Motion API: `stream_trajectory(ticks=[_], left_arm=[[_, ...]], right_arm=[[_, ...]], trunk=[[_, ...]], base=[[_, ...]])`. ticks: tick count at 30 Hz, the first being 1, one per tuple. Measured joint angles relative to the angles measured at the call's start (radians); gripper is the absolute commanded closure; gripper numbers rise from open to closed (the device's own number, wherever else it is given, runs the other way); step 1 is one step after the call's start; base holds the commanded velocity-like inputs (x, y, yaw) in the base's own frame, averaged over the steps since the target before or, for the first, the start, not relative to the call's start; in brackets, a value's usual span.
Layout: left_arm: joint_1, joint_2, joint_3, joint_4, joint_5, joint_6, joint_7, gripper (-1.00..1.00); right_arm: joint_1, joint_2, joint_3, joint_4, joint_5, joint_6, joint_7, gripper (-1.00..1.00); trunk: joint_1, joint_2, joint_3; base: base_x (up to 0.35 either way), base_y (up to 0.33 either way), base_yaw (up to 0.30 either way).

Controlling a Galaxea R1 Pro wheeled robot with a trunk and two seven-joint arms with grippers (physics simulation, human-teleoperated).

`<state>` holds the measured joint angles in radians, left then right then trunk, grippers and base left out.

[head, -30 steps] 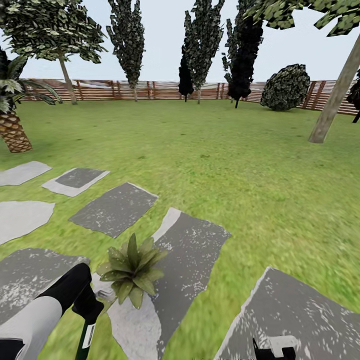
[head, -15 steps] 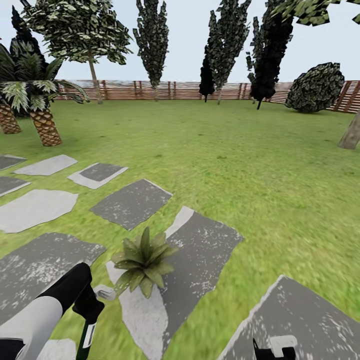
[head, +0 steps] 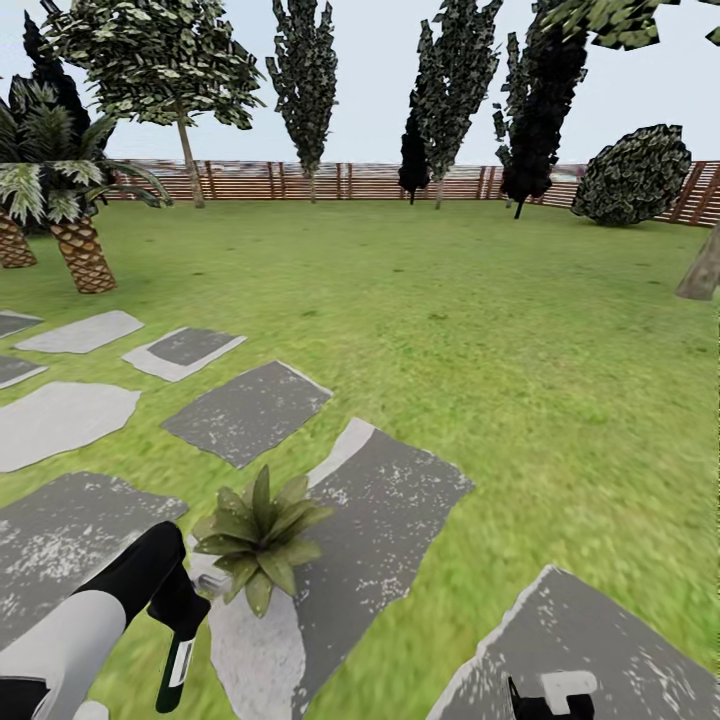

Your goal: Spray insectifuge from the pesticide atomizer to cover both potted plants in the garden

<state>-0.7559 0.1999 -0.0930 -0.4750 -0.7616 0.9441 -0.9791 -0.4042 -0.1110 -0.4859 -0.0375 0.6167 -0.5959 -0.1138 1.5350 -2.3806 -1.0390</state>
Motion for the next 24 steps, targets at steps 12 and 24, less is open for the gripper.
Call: stream_trajectory(ticks=[12, 24], left_arm=[[0.000, 0.003, 0.000, 0.000, 0.000, 0.002, 0.000, 1.00], [0.001, 0.016, 0.011, 0.016, -0.002, 0.002, -0.001, 1.00]], right_arm=[[0.000, 0.005, 0.000, 0.001, 0.000, 0.000, 0.000, -1.00], [0.000, 0.005, 0.000, 0.000, 0.000, 0.000, 0.000, -1.00]], trunk=[[0.000, 0.000, 0.000], [0.000, 0.000, 0.000]], base=[[0.039, -0.267, 0.198], [0.058, -0.053, 0.276]])
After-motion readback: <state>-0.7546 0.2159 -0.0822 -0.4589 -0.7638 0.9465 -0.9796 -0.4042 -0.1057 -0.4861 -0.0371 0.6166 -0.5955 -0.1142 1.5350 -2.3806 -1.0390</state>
